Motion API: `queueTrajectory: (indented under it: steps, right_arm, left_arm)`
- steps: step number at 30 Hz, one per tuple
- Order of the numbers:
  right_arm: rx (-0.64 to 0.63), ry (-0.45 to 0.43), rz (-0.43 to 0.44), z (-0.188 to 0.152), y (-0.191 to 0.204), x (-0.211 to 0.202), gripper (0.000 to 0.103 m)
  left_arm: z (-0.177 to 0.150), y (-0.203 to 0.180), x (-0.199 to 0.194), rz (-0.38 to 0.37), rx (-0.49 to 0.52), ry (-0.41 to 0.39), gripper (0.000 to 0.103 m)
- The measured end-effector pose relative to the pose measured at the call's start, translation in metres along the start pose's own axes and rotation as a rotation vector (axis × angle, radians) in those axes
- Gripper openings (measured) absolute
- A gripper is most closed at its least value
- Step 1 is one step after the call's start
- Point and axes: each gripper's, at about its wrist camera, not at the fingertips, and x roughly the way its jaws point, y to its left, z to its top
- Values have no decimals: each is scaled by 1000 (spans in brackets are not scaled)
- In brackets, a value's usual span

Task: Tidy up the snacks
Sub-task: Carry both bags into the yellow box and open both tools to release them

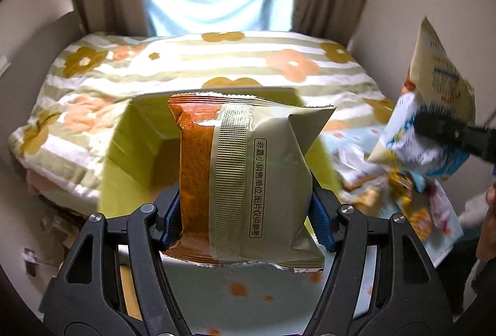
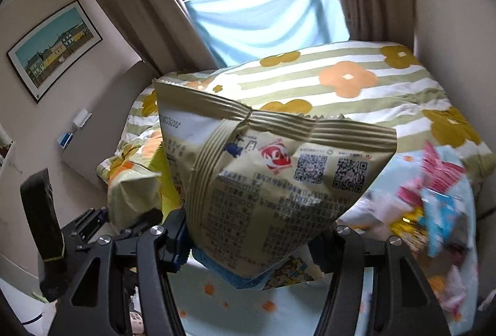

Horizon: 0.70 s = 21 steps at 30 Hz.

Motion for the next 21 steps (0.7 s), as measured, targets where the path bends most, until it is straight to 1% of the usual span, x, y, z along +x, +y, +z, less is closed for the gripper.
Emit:
queueTrajectory:
  steps: [3,5,8,13,17,18,20,21]
  right_arm:
    - [-6,30,-7,12,17,40,57]
    - [-11,54,-20,17,28,63,57]
    - [-10,98,-40,23,38,99,57]
    - [29,162,-85,24,40,142,57]
    - [55,200,-113,24,40,163,57]
    - [61,212,-121,23,37,169,57]
    - [70,230,-127,22,35,176,57]
    - [71,235,-128,21,34,177,57]
  left_arm:
    - [21,37,22,3,-19,28,64]
    - [31,50,42,4,-25,51,64]
    - [46,70,82,-9,-21,109,64]
    - [53,92,137,-37,-9,211,64]
    - [52,100,165,-27,4,263,65]
    - [52,102,168,-20,2,269,67]
    - [50,106,175,-22,0,286,75]
    - [50,108,176,-26,3,289,85]
